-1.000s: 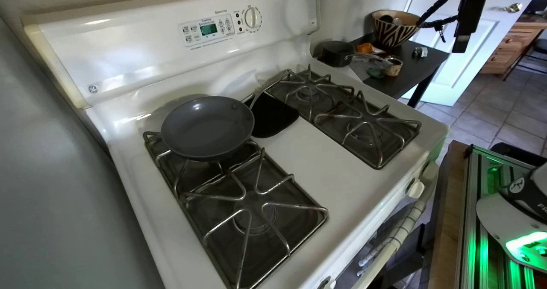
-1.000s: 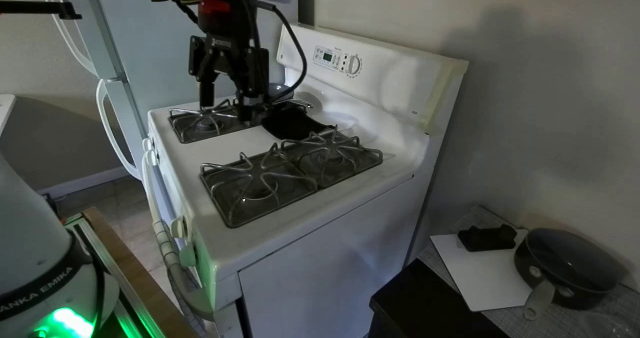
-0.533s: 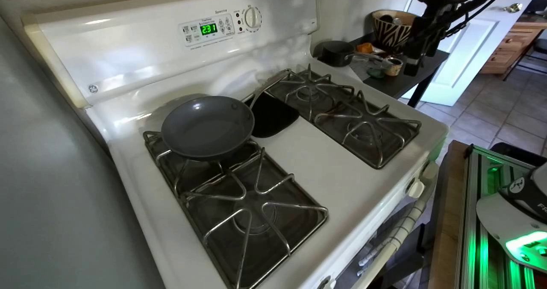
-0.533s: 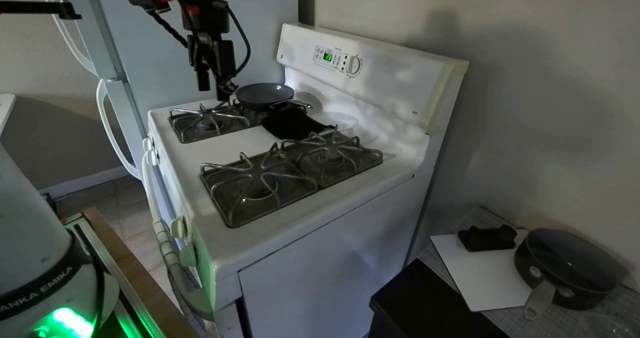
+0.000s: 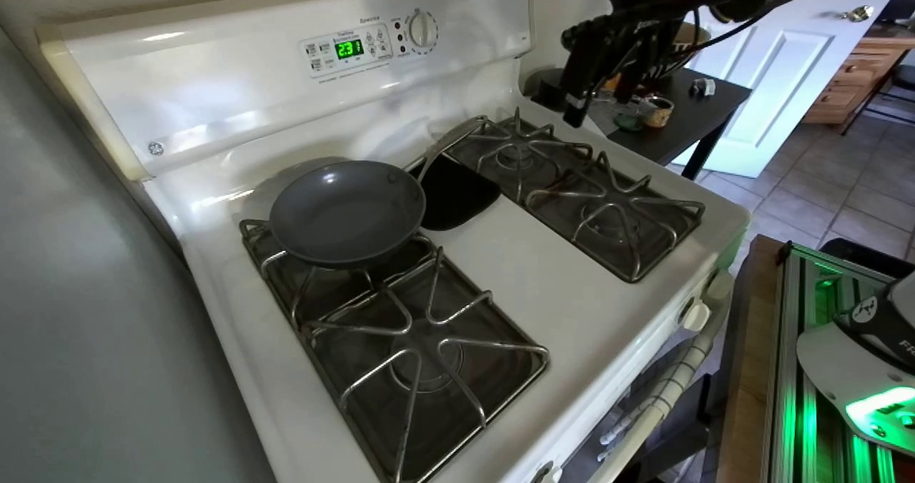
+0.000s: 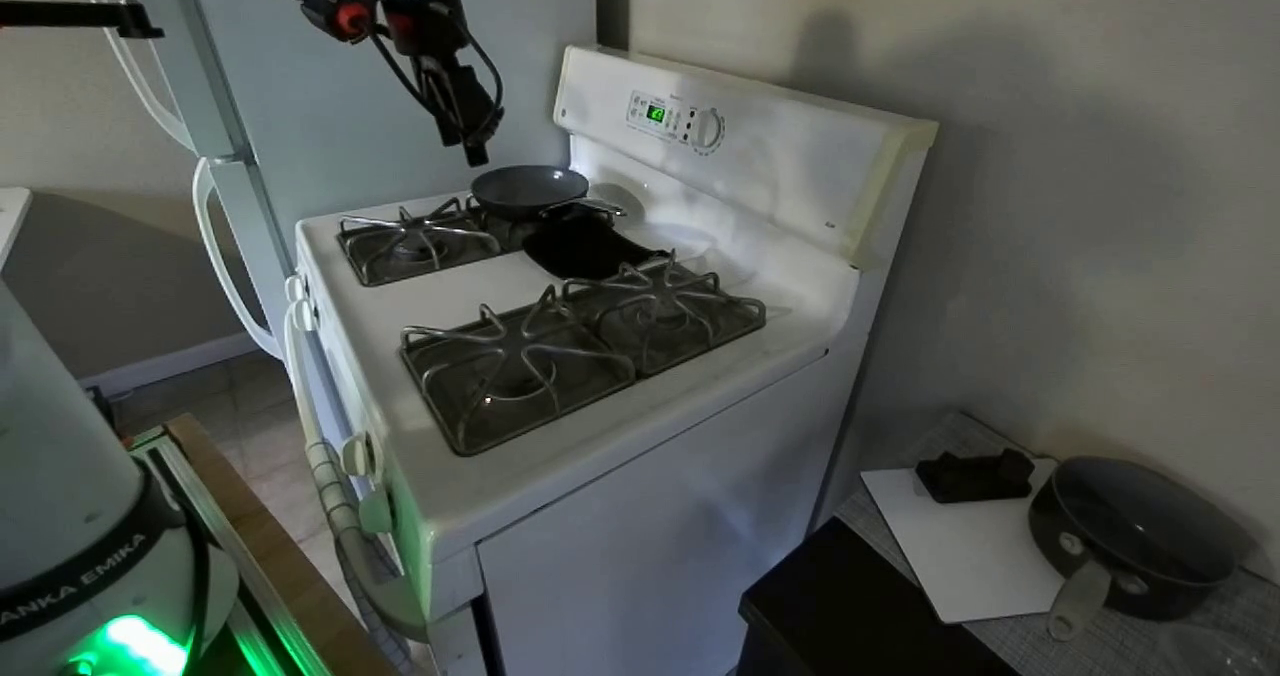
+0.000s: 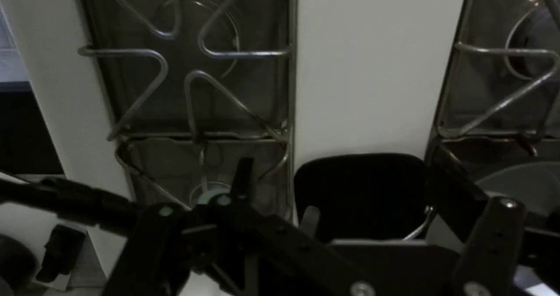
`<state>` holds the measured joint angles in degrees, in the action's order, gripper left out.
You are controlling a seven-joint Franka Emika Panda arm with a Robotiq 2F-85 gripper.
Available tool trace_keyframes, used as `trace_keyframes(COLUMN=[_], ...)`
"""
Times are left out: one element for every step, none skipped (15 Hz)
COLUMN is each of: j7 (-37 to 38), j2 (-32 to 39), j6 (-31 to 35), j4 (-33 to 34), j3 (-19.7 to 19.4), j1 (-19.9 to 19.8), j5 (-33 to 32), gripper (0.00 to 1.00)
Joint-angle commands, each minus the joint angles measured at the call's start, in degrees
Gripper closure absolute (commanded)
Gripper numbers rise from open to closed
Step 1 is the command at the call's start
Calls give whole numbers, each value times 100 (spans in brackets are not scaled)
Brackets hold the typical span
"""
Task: Move the pan to the bottom left stove plate
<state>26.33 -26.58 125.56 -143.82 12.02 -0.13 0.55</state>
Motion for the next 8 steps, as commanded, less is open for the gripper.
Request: trace_keyframes(j7=[67, 98, 120, 136, 151, 335, 378, 409], j2=[112, 202, 261, 289, 297, 412, 540, 711], j6=[135, 186, 204, 209, 209, 441, 756, 878], j4=[61, 113, 149, 166, 173, 184, 204, 294], j3=[2, 25, 32, 31, 32, 79, 78, 86], j1=[52, 59, 62, 62, 61, -8, -3, 13], j5=[-26, -30, -31, -32, -32, -94, -41, 22], gripper=[0, 0, 0, 0, 0, 0, 0, 0])
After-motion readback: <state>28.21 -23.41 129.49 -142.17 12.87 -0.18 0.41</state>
